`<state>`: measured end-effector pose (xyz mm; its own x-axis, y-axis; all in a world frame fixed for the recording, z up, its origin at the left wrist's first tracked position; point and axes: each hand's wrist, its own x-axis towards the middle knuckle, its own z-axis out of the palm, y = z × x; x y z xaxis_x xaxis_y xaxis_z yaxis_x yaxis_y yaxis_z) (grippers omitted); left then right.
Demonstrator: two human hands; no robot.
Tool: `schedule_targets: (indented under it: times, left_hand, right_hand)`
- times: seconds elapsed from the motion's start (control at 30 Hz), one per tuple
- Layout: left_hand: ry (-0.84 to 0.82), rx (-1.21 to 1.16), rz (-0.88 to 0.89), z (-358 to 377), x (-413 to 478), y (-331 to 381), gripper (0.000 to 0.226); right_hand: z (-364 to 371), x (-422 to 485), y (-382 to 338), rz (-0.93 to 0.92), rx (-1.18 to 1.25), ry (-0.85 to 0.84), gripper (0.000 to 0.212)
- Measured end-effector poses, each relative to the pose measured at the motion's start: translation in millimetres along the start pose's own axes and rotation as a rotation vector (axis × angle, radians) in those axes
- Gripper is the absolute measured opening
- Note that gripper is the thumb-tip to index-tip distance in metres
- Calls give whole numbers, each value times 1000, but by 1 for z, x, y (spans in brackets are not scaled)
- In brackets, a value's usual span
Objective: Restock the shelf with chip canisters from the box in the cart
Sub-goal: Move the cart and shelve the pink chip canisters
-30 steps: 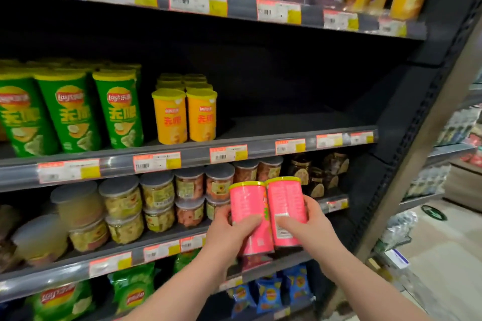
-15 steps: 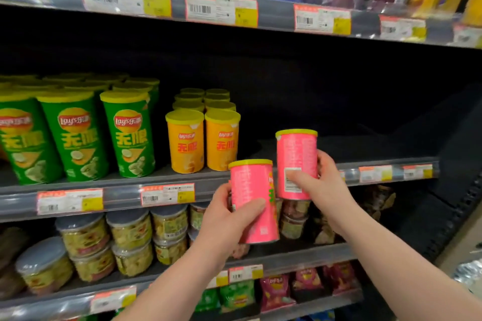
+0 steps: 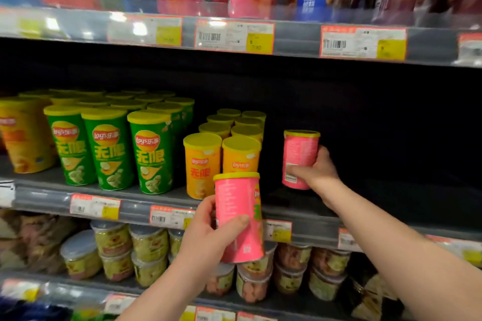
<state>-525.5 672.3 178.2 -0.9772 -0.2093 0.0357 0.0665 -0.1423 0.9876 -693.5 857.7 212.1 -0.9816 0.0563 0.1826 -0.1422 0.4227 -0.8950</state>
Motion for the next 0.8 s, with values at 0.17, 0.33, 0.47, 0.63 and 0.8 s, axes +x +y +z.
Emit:
schedule_targets:
  times: [0.17, 0.33, 0.47, 0.63, 0.8]
  left_hand:
    - [67, 15, 3, 9, 2, -5, 73]
    - [110, 20, 17, 17, 3, -5, 70]
    - [113, 2, 8, 23, 4, -6, 66]
    - [126, 25, 2, 28, 6, -7, 79]
    - [123, 26, 21, 31, 6, -8, 78]
  right_hand:
    - [10, 27, 6, -107, 8, -26, 80]
    - [11, 48, 12, -60, 15, -202, 92]
    - [3, 58, 16, -44, -72, -282, 90]
    - [6, 65, 23, 23, -49, -266, 97]
    - [7, 69, 26, 31, -67, -256, 93]
